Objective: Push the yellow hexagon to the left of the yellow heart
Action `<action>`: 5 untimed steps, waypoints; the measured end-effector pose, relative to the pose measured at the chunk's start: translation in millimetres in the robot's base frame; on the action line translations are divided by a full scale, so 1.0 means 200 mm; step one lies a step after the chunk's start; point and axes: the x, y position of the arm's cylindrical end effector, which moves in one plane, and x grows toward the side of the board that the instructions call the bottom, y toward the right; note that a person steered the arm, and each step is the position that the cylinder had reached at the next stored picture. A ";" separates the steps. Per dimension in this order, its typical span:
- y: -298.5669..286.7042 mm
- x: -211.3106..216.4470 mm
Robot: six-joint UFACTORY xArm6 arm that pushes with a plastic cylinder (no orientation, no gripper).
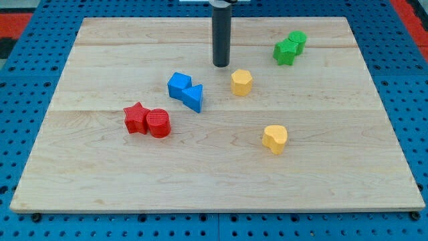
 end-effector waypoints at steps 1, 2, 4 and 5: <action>0.17 0.08; 0.20 0.18; 0.25 0.38; 0.20 0.45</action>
